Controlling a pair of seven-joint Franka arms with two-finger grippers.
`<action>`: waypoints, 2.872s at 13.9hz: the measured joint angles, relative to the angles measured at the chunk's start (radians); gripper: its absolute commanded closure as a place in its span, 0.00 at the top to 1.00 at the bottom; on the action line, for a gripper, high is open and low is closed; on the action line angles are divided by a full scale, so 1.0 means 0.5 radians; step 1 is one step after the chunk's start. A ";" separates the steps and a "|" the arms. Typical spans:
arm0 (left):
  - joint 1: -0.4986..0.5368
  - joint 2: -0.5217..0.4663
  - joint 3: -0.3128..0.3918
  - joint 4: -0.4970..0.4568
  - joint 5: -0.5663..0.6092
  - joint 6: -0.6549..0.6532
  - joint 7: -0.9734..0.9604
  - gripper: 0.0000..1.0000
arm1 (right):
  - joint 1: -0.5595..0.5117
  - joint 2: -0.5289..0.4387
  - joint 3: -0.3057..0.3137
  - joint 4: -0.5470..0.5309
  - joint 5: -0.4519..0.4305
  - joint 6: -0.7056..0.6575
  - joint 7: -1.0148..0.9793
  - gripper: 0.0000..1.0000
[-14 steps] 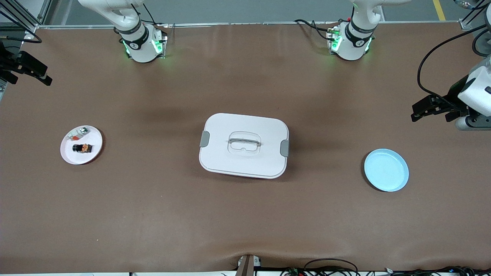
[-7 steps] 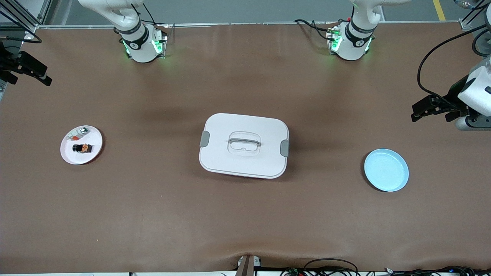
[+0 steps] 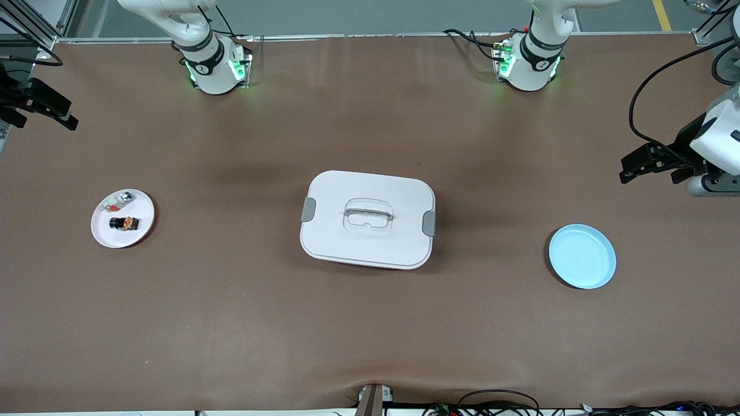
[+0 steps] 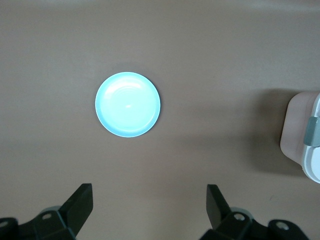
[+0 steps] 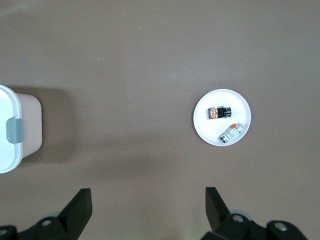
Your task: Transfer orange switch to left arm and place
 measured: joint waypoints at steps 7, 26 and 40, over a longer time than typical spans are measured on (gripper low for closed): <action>0.000 0.000 0.000 0.001 0.000 0.000 0.000 1.00 | -0.009 0.256 -0.020 0.003 -0.001 0.020 0.000 1.00; 0.000 0.001 0.000 0.003 0.000 0.000 0.000 1.00 | -0.139 0.741 -0.033 -0.283 -0.174 0.644 -0.024 1.00; -0.005 0.001 -0.003 0.013 0.000 0.000 0.000 1.00 | -0.429 1.150 -0.041 -0.618 -0.183 1.532 -0.481 1.00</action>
